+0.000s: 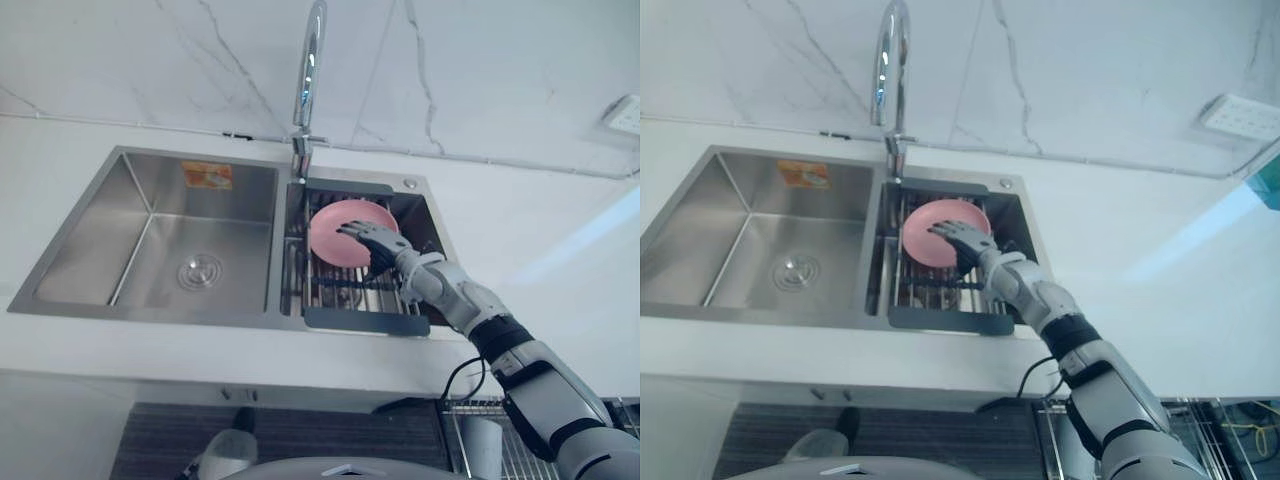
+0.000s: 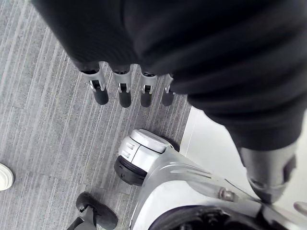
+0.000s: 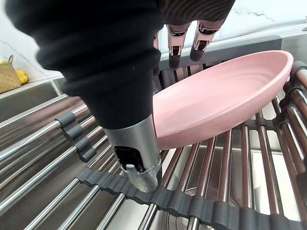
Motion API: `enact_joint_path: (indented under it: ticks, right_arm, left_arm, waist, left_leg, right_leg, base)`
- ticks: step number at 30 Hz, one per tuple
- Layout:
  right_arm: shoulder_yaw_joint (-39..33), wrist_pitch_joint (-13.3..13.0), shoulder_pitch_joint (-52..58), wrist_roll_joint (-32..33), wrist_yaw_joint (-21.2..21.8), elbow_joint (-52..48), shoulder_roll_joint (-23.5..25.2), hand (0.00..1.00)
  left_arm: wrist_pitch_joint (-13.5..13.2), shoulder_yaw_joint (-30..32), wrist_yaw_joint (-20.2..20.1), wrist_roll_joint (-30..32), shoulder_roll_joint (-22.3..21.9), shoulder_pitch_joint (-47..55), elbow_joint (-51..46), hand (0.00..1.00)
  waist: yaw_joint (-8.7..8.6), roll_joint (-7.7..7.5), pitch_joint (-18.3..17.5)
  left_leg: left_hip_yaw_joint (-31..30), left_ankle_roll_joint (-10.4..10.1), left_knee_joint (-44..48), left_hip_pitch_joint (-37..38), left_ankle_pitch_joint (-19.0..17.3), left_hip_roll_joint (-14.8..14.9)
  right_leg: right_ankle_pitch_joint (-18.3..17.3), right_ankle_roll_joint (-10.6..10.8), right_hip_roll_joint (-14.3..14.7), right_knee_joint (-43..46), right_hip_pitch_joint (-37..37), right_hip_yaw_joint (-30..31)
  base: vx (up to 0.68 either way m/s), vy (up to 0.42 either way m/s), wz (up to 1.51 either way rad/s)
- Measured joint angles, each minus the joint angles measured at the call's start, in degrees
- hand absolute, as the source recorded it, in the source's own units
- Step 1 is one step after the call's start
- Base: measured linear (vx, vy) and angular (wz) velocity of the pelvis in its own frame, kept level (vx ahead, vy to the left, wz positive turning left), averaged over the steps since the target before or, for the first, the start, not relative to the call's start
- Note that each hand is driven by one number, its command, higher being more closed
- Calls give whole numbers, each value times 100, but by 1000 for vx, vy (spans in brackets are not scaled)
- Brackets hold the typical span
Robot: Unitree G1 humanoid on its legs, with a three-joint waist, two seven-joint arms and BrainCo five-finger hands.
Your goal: Walk over to the sink, pick up the cup, carry it to the dishwasher, place the cup inside the dishwasher, then close the dishwasher door
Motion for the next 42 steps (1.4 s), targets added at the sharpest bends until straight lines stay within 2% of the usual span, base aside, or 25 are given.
enact_joint_path:
  ticks: [3, 4, 7, 9, 15, 16, 22, 32, 42]
  right_arm:
    - [6, 175, 0, -223, -24, 6, 0, 0]
    - [10, 331, 0, -430, -26, 26, 1, 0]
    - [29, 539, -1, -724, -63, 166, 5, 0]
    - [98, 691, 0, -948, -255, 481, 18, 0]
    - [158, 936, 0, -1109, -433, 742, 132, 0]
    - [158, 961, 0, -1109, -445, 754, 165, 100]
    - [156, 1008, -58, -1113, -872, 920, 289, 100]
    - [156, 974, -66, -1552, -2060, 1217, 447, 100]
    - [155, 950, -60, -1785, -2521, 1226, 456, 100]
  left_arm:
    - [0, -2, 0, 1, 0, -4, 0, 0]
    - [2, -9, 0, 1, 1, -7, 0, 0]
    - [7, -14, 0, 0, 2, -15, 1, 0]
    - [6, -23, 0, 0, 4, -23, 2, 0]
    - [19, -65, 1, 0, 28, -32, 5, 0]
    - [22, -71, 1, 0, 31, -35, 5, 0]
    - [28, -124, 1, 1, 56, -56, 7, 0]
    - [-21, -139, -4, 129, 61, -98, 22, 0]
    - [-123, -115, -2, 348, 70, -112, 23, 0]
  waist:
    - [8, 0, 0]
    - [10, 0, 0]
    - [15, 0, 0]
    - [32, 0, 0]
    - [30, 2, 2]
    - [30, 2, 2]
    - [46, 4, 3]
    - [54, 1, 18]
    - [26, -14, 60]
  left_leg:
    - [0, 25, 0, 0, 19, 3]
    - [1, 23, 0, 1, 19, 5]
    - [1, 18, 0, 1, 18, 8]
    - [1, 4, -1, 0, 12, 7]
    - [1, -10, -2, -1, 2, 0]
    - [1, -10, -3, -1, 2, -1]
    - [-6, -12, -3, 4, 1, -4]
    - [-47, -13, -4, -30, -3, -17]
    - [-48, -8, -4, -29, -17, -18]
  right_leg:
    - [0, 0, 0, 0, 0, 0]
    - [0, 0, 0, 0, -1, 1]
    - [0, -1, 0, 0, -1, 1]
    - [0, -1, 0, 1, -2, 1]
    - [-2, -4, 2, 0, -3, 1]
    - [-2, -4, 2, 0, -3, 0]
    - [-4, -8, 2, 1, 6, -7]
    - [-40, -62, 2, 2, 1, -45]
    - [-22, -31, 2, 2, 2, -44]
  base:
    - [0, 0, 0]
    - [0, 0, 0]
    - [0, 0, 0]
    - [0, 0, 0]
    - [0, 0, 0]
    - [0, 0, 0]
    - [0, 0, 0]
    - [0, 0, 1]
    - [0, 0, 0]
